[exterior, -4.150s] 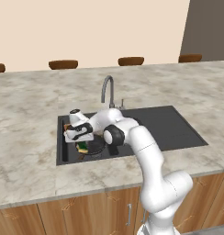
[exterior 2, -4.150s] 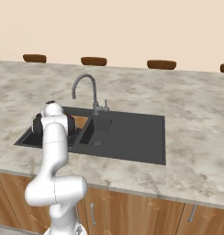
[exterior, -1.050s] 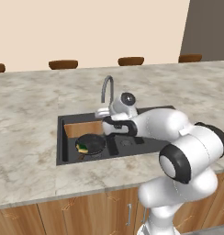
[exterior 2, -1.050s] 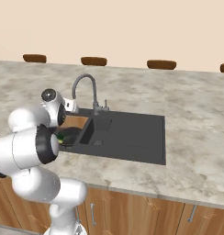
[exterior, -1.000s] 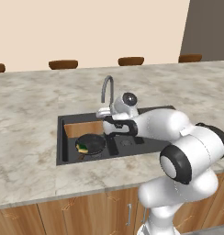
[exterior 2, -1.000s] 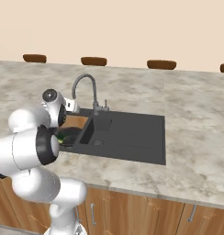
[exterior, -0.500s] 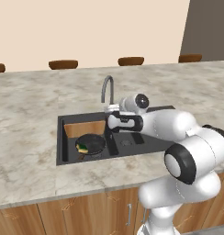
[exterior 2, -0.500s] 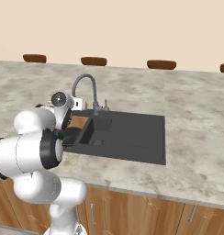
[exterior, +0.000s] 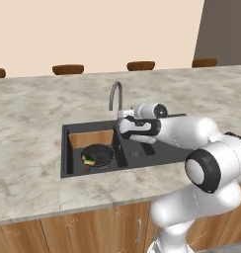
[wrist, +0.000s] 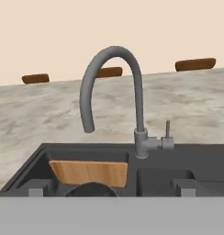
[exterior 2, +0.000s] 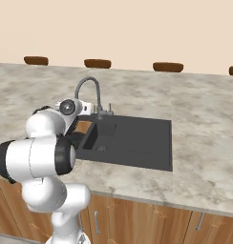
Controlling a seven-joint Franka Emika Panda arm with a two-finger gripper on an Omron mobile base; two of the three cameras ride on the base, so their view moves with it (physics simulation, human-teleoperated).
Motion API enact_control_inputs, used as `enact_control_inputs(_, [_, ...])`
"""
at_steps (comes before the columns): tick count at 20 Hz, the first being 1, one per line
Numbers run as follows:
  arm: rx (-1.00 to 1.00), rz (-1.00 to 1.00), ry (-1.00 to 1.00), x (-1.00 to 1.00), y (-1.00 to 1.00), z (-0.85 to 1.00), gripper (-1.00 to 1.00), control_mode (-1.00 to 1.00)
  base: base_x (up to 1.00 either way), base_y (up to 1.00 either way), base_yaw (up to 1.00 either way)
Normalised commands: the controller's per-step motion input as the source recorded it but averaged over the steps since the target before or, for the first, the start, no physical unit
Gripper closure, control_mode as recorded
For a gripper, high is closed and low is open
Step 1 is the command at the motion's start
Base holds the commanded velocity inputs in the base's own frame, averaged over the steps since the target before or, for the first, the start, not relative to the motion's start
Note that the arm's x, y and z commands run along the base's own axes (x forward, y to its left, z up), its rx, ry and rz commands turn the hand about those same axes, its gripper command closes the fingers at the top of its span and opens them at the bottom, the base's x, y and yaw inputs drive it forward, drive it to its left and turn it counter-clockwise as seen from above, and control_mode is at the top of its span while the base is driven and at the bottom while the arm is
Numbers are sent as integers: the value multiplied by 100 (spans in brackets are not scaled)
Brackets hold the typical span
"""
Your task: Pick the pan and sponge and place them into the sink. Then turn on the water.
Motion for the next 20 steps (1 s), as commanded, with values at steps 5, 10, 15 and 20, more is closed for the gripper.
enact_control_inputs(5, [6, 0, -11, 8, -29, -2, -100, -100, 0, 0, 0])
enact_control_inputs(10, [3, 0, -7, 20, -26, -1, -100, -100, 0, 0, 0])
enact_control_inputs(15, [2, 0, -4, 25, -28, -3, -100, -100, 0, 0, 0])
enact_control_inputs(20, [3, 0, -8, 18, -18, -11, -100, -100, 0, 0, 0])
